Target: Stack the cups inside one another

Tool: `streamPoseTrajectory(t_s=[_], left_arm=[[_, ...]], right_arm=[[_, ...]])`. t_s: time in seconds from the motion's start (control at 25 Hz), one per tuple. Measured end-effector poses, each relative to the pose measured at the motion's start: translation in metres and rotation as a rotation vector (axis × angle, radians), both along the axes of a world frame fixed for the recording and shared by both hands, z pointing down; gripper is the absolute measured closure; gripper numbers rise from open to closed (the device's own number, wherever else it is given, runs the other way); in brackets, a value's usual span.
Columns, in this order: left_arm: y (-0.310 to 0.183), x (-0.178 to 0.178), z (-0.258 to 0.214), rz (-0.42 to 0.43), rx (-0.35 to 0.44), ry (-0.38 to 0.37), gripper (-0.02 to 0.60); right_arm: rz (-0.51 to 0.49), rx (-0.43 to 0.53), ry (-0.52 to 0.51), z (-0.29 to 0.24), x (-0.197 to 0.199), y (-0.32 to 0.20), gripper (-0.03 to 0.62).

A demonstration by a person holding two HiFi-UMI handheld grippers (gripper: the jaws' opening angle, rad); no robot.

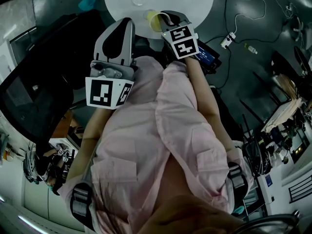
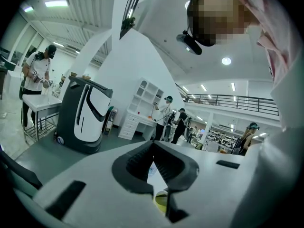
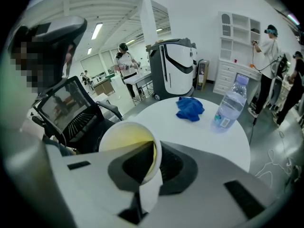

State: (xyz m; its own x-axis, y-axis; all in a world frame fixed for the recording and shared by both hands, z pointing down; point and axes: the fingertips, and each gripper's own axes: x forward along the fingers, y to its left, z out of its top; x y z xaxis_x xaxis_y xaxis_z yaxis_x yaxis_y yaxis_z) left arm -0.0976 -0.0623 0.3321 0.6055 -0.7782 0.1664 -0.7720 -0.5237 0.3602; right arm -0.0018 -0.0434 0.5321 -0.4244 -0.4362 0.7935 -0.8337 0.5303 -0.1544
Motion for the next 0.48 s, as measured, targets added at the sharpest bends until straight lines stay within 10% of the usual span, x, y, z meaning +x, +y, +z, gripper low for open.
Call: streamPoseTrajectory(t_s=[0.48], left_arm=[[-0.002, -0.003, 0.000, -0.003, 0.005, -0.003, 0.566]], right_arm=[[-0.045, -0.022, 0.028, 0.015, -0.007, -0.002, 0.557]])
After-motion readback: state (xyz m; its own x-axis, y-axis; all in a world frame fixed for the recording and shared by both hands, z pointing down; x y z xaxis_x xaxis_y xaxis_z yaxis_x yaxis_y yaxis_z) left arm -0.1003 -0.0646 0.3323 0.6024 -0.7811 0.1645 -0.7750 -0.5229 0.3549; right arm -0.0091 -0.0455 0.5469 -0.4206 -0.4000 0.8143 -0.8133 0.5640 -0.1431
